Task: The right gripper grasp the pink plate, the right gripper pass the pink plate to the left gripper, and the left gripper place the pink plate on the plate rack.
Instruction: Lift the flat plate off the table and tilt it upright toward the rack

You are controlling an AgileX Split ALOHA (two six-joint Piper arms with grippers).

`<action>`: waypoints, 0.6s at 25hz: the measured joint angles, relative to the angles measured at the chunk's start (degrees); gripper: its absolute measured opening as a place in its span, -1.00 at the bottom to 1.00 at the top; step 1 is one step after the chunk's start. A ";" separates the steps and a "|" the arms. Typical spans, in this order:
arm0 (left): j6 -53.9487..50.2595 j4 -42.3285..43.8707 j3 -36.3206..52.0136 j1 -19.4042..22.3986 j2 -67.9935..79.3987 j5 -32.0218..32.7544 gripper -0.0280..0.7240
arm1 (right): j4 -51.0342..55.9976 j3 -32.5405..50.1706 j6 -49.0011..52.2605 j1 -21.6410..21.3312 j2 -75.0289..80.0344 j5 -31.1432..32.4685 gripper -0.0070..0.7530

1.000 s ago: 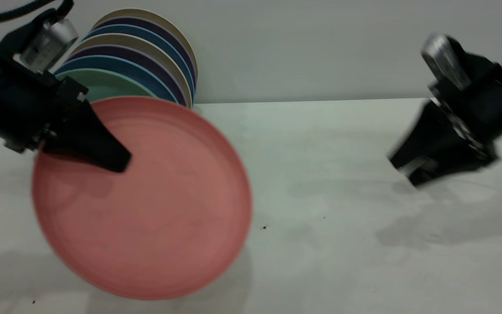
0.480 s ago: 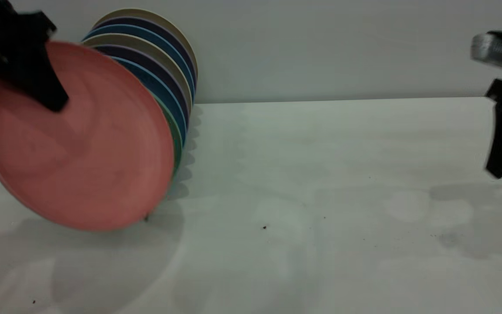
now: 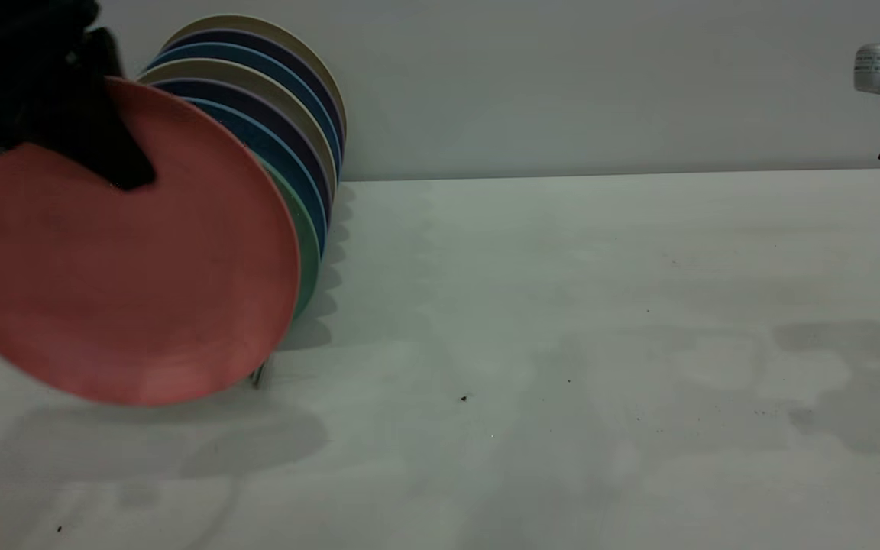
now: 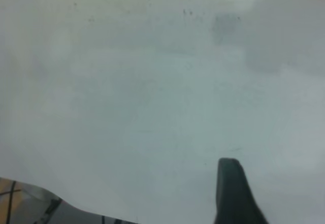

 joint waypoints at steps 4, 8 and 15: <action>8.44 -0.06 0.00 -0.43 -0.99 -5.43 -0.60 | -0.12 0.00 0.11 0.00 0.00 0.00 0.19; 10.23 0.94 0.00 -0.43 -2.58 -10.74 -0.60 | -0.12 0.00 0.11 0.00 0.00 -0.06 0.19; 10.99 2.66 0.00 -0.38 -3.38 -13.84 -0.60 | -0.12 0.00 0.11 0.00 0.00 -0.59 0.19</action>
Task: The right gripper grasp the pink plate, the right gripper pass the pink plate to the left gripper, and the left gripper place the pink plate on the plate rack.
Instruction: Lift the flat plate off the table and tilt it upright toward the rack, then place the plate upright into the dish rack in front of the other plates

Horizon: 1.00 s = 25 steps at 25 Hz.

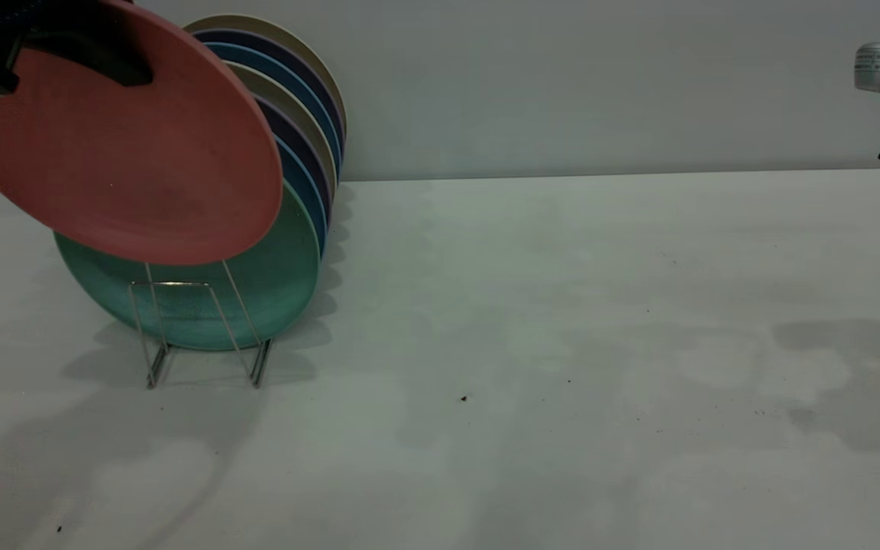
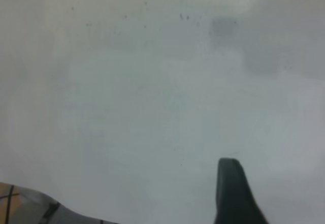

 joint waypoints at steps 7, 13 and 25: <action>-1.13 -0.16 0.00 0.00 -0.19 0.82 -0.60 | 0.00 0.00 0.00 0.00 0.00 -0.40 0.19; -1.56 -0.10 0.00 0.00 0.65 1.02 -0.60 | 0.00 0.00 0.00 0.00 0.00 -0.40 0.18; -5.70 4.60 0.00 0.00 3.97 -0.26 -0.60 | 0.51 0.00 0.00 0.00 0.00 -0.40 0.18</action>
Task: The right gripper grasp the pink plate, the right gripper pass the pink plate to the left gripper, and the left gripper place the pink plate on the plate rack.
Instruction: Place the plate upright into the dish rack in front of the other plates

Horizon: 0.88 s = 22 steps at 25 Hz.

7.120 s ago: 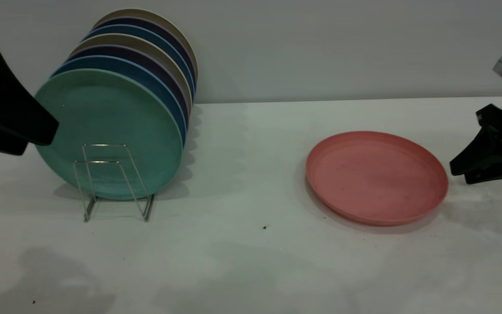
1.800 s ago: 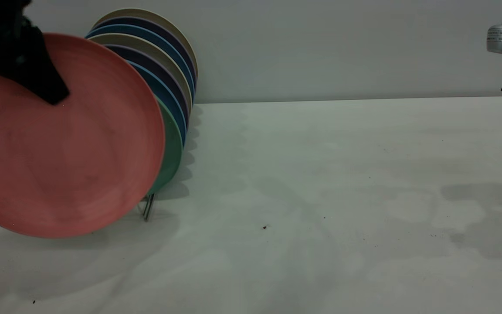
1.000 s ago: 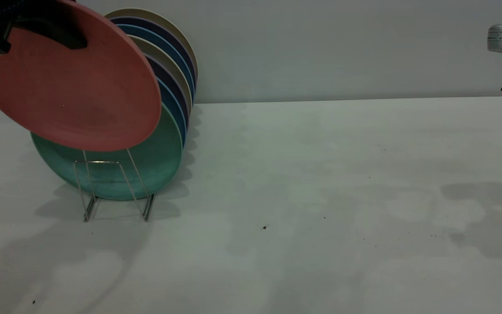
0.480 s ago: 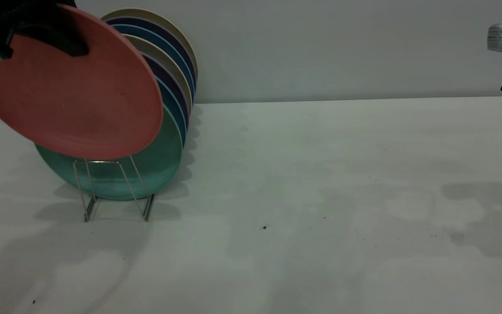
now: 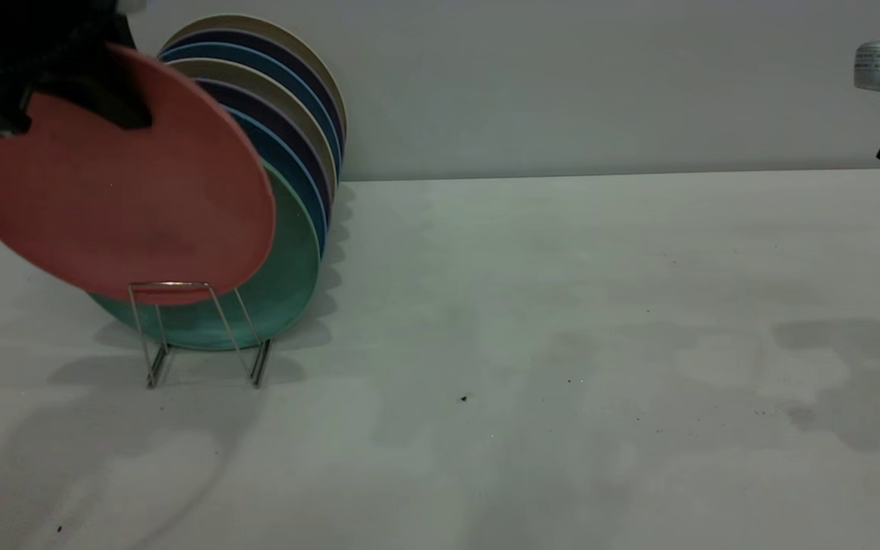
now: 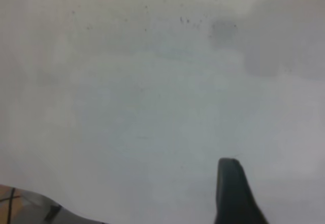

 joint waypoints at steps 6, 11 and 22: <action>-0.61 0.57 0.00 0.00 2.95 -1.86 -0.60 | 0.15 0.00 0.00 0.00 0.00 0.05 0.18; -0.87 0.51 0.00 0.00 4.94 -3.26 -0.60 | 0.15 0.00 0.00 0.00 0.00 0.05 0.18; -1.68 -0.57 0.00 0.00 8.73 -5.33 -0.59 | 0.23 0.00 0.05 0.00 0.00 0.05 0.18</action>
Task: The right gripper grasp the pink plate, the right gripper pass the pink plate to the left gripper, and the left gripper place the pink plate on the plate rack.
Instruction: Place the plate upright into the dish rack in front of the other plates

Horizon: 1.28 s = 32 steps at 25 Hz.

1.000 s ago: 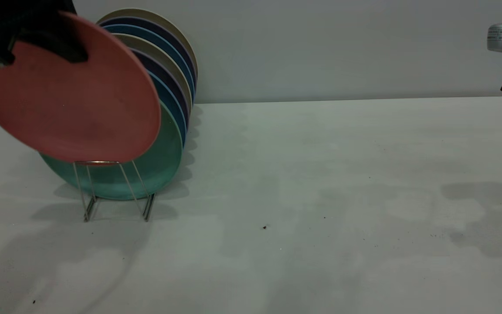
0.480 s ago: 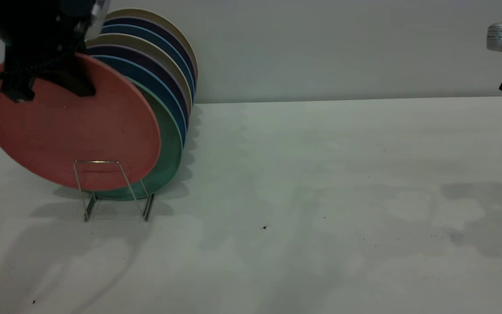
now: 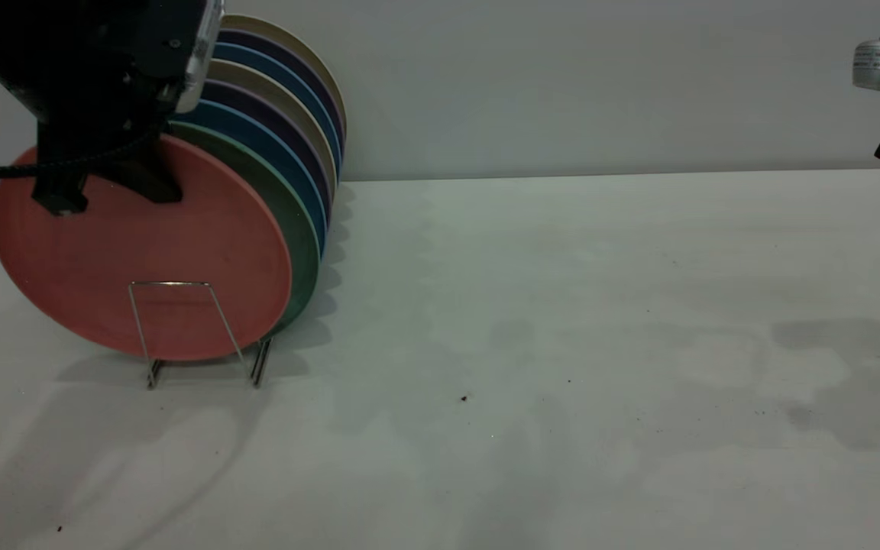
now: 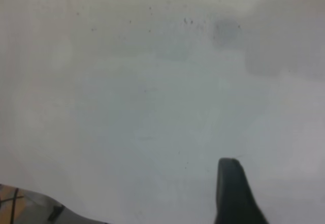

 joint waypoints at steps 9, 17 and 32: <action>-0.05 -3.10 0.00 0.00 0.06 -0.68 0.11 | 0.05 0.00 0.00 0.00 0.00 0.00 0.18; -0.44 -3.10 0.00 0.00 -1.08 0.44 0.41 | 0.05 0.00 0.00 0.00 0.00 -0.05 0.18; -3.36 1.49 0.00 0.00 -11.69 8.76 0.41 | 0.05 0.00 0.00 0.00 0.00 -0.21 0.18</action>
